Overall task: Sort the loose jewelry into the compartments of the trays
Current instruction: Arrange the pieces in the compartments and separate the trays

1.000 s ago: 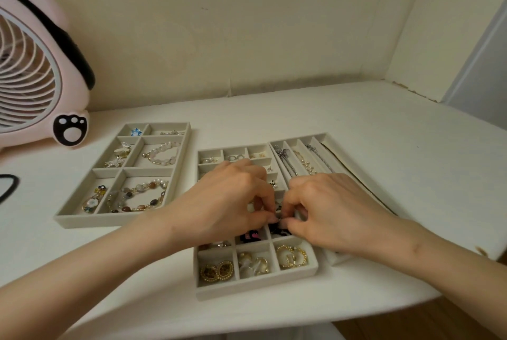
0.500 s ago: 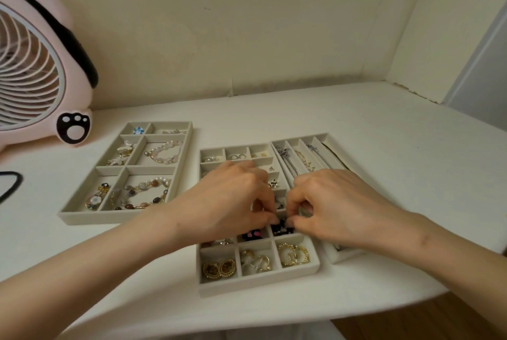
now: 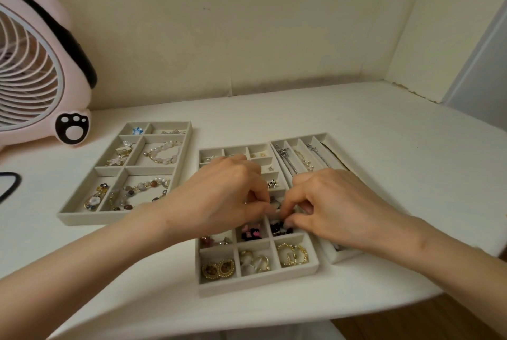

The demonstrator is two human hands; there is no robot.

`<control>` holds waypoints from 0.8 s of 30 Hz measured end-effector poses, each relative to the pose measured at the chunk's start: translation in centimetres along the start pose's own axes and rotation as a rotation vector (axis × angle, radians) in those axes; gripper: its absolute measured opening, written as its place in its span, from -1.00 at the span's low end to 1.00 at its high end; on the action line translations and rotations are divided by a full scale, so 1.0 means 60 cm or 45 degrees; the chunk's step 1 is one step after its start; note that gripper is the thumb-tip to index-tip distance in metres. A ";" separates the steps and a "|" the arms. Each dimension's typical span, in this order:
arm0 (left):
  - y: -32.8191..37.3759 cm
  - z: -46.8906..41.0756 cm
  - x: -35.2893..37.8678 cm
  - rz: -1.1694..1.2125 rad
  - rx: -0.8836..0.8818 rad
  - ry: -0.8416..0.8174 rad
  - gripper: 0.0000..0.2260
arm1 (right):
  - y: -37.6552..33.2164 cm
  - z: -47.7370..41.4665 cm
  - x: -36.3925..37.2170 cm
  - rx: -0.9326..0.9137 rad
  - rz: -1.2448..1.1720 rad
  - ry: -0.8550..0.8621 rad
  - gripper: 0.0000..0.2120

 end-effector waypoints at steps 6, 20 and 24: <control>-0.024 0.015 -0.013 0.046 -0.040 0.035 -0.76 | 0.002 0.001 0.000 0.038 0.055 -0.009 -0.85; -0.027 0.021 -0.015 0.052 -0.051 0.043 -0.72 | 0.007 0.001 0.005 0.289 -0.123 0.014 -0.95; -0.030 0.025 -0.015 0.060 -0.046 0.039 -0.70 | 0.004 0.001 0.005 0.273 -0.054 0.029 -0.91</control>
Point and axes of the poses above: each hand's wrist, its own z-axis away from the middle knuckle, its own x-axis out of the palm, y = z × x, the point moved 3 cm from there along -z, towards the middle knuckle, and after that the axes turned 14 degrees about y, right-handed, at the moved point
